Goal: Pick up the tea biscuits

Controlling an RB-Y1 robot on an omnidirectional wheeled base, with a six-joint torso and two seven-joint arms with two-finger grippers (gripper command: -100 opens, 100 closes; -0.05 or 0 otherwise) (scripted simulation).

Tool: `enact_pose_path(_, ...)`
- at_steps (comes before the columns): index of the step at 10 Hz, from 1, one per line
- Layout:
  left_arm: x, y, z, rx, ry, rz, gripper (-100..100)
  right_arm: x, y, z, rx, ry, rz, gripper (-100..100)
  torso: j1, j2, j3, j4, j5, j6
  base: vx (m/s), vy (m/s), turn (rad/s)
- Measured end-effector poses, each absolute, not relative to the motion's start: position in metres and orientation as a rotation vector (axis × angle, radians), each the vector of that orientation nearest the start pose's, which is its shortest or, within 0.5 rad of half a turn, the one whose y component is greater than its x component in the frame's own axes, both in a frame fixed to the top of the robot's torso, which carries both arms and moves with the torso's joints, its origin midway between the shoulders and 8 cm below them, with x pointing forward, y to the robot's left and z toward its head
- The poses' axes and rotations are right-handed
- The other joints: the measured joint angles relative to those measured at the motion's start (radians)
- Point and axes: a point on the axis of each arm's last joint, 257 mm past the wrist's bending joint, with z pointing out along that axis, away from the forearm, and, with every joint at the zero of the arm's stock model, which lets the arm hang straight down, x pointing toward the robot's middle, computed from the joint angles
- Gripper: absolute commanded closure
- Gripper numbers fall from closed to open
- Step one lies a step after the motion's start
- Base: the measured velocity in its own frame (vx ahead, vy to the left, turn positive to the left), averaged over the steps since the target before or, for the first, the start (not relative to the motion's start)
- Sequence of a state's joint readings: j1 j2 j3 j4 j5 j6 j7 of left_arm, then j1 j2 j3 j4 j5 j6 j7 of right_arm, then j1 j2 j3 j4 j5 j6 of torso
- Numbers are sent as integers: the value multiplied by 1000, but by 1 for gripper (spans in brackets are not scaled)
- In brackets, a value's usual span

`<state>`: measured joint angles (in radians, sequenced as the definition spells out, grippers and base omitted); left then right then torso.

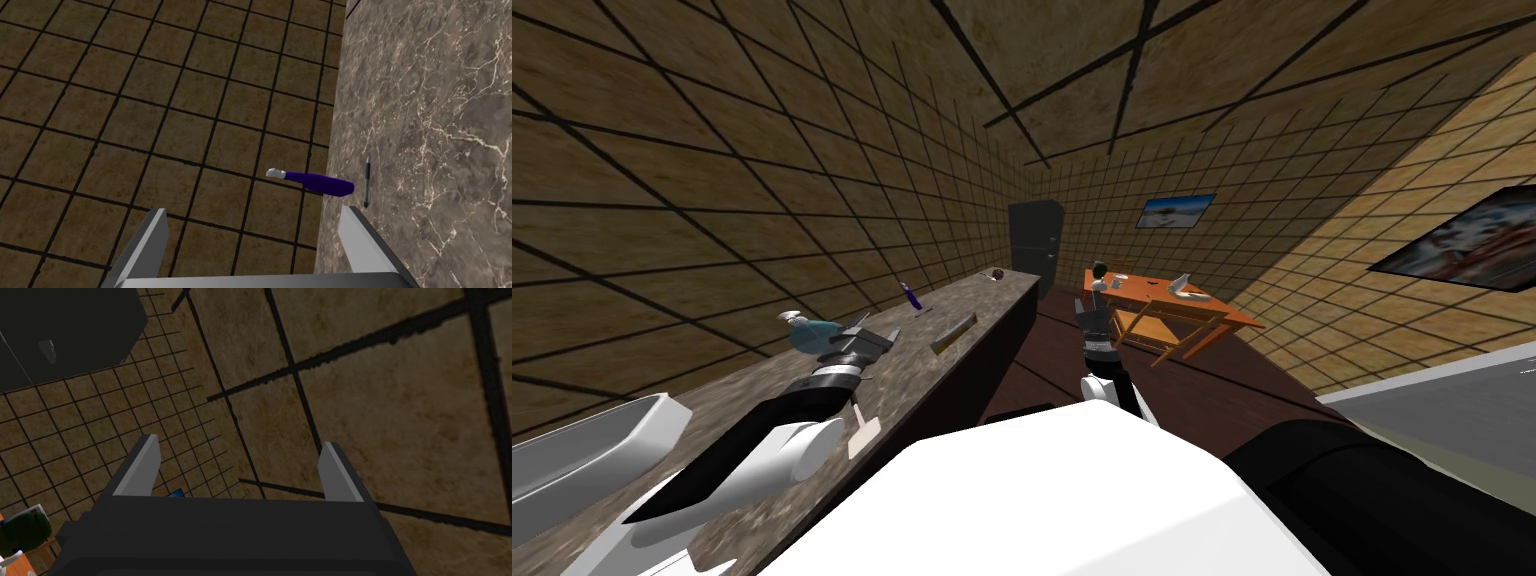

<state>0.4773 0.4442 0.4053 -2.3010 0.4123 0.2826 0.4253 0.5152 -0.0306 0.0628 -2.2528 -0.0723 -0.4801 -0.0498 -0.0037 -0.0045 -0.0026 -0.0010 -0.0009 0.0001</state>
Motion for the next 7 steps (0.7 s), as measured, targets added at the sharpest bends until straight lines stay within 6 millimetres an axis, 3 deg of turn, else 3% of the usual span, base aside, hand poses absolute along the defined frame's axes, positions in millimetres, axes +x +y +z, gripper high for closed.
enact_pose_path(7, 391, 469, -78, -1556, 908, -1229, -100, 353, -267, 2, 763, 623, 1437, 0, 0, -1, 0, 0, 0, 0, 53, -50, 7)
